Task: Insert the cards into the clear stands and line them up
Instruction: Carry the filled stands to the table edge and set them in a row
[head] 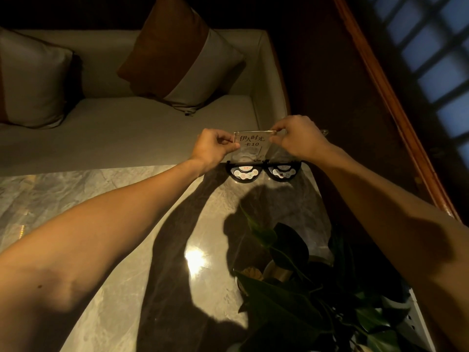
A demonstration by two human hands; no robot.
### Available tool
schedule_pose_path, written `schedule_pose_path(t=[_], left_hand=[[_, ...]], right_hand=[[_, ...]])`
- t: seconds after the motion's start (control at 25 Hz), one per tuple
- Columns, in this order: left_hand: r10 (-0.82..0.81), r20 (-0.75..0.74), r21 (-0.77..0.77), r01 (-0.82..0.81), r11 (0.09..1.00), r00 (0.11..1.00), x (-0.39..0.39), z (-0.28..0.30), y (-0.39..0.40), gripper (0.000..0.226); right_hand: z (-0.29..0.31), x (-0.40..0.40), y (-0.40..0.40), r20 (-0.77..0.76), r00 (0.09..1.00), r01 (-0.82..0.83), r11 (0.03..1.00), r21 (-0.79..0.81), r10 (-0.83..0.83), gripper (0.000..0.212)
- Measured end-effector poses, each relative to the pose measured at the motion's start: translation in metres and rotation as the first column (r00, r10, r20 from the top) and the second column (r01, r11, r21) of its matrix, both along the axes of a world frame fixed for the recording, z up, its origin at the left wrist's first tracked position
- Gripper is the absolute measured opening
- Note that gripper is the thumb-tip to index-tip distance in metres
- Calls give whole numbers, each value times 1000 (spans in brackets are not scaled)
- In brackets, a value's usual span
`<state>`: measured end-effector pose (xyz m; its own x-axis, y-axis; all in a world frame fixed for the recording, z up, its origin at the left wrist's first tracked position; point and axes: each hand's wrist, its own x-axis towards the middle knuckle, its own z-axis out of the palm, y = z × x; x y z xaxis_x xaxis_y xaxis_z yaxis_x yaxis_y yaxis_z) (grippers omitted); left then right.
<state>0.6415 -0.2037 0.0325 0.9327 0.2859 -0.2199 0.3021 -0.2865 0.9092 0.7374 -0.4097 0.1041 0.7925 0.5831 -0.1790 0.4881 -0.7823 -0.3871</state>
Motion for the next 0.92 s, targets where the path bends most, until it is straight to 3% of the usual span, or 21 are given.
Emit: schedule_pose_path(t=[0.28,0.52,0.68,0.92], left_hand=[[-12,2,87,12,996,1000,-6,32,7,21],[-41,93,230,19,973,995,-46,101,33,22],[-81,75,316,53,947,994,-96,146,56,27],[-127,27,405,105,908,992,-209,190,84,52]], right_hand=[[21,-19,8,2,1000,-7,1000,-9,7,48],[72,-57,30,16,1000,2,998,59,-3,52],[101,-97,52,19,1000,-25,997,78,23,54],[119,-189,96,46,995,-91,990,106,87,73]])
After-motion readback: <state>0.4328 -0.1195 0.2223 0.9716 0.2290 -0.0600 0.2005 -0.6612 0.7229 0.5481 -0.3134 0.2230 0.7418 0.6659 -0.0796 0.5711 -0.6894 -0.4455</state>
